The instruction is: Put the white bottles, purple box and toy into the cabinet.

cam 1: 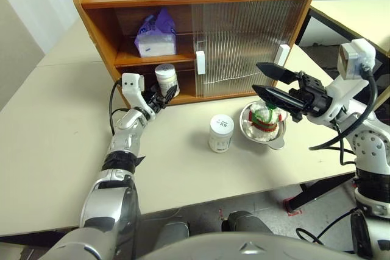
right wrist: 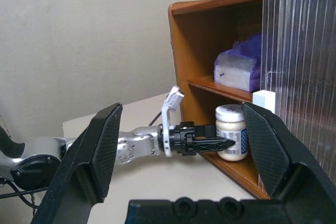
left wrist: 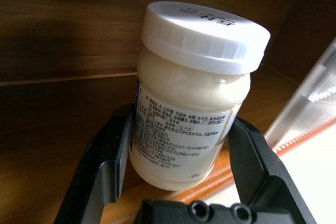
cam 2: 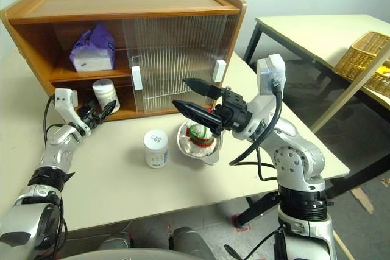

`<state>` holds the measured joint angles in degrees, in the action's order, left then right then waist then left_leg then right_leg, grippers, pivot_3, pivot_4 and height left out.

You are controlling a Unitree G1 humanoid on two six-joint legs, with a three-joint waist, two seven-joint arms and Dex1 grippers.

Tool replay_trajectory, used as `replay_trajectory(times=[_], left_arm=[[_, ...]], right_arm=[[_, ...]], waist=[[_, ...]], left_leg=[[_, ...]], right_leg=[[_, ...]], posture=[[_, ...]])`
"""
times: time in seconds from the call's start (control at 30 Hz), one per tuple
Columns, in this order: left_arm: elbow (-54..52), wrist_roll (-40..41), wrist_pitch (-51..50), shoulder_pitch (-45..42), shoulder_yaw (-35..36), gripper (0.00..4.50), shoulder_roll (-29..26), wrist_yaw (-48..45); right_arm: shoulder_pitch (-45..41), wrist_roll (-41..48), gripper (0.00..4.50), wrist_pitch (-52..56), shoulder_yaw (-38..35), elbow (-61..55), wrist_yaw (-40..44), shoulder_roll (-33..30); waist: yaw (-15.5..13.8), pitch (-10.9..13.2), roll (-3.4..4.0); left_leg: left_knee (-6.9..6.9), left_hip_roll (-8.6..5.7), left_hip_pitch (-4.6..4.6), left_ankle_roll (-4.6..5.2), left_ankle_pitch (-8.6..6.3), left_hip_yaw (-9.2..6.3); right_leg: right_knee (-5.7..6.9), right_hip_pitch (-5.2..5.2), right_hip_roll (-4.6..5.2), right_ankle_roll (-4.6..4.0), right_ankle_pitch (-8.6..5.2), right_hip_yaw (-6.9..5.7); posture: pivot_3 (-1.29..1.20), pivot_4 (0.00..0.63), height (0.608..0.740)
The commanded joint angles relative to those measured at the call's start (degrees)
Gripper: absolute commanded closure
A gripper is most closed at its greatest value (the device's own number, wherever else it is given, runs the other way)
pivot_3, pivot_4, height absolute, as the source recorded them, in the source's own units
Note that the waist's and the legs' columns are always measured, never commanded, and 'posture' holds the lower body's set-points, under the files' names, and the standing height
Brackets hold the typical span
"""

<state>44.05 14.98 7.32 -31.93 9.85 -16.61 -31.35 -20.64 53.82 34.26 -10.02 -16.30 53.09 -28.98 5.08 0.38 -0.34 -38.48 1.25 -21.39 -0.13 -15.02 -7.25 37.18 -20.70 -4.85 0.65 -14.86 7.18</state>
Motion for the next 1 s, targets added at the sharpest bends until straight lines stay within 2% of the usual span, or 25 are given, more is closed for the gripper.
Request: replay_trajectory(times=[0.03, 0.43, 0.67, 0.87, 1.0], left_arm=[[4.5, -2.3, 2.1, -3.6, 0.2, 1.44, 1.0, 4.6], [18.6, -5.8, 6.9, -11.0, 0.4, 1.44, 4.2, 14.9], [22.4, -8.5, 8.1, -12.6, 0.0, 1.44, 4.0, 21.0], [23.1, -8.7, 8.2, -12.2, 0.5, 1.44, 4.5, 21.3], [22.5, -8.4, 8.6, -11.7, 0.7, 0.06, 4.8, 20.6]], right_arm=[[0.0, -0.4, 0.0, -0.4, 0.3, -0.5, -0.1, 0.1], [-0.3, -0.4, 0.0, -0.4, 0.3, -0.6, -0.2, 0.1], [-0.2, -0.4, 0.0, -0.4, 0.2, -0.8, -0.3, 0.0], [-0.3, -0.4, 0.0, -0.4, 0.2, -0.6, -0.1, 0.0], [-0.3, -0.5, 0.0, -0.4, 0.3, -0.5, 0.0, 0.0]], waist=[[0.0, 0.0, -0.01], [0.1, 0.0, -0.05], [0.5, 0.0, -0.06], [0.8, 0.0, -0.07], [0.8, 0.1, -0.07]], left_leg=[[-0.01, 0.0, 0.0, 0.0, 0.0, 0.0], [-0.22, -0.11, 0.02, 0.03, 0.0, 0.0], [-0.27, -0.24, 0.06, 0.05, 0.02, -0.02], [-0.26, -0.32, 0.07, 0.08, 0.03, -0.04], [-0.26, -0.37, 0.06, 0.09, 0.03, -0.04]], right_leg=[[0.0, 0.01, 0.0, 0.01, 0.0, 0.0], [-0.01, 0.13, 0.01, 0.07, 0.04, 0.01], [-0.02, 0.2, 0.03, 0.09, 0.04, 0.03], [-0.02, 0.21, 0.04, 0.08, 0.03, 0.03], [-0.02, 0.21, 0.06, 0.09, 0.03, 0.03]], posture=[[-0.15, 0.0, 0.74], [-0.17, 0.0, 0.74], [-0.17, 0.0, 0.74], [-0.17, 0.0, 0.74], [-0.16, 0.0, 0.74]])
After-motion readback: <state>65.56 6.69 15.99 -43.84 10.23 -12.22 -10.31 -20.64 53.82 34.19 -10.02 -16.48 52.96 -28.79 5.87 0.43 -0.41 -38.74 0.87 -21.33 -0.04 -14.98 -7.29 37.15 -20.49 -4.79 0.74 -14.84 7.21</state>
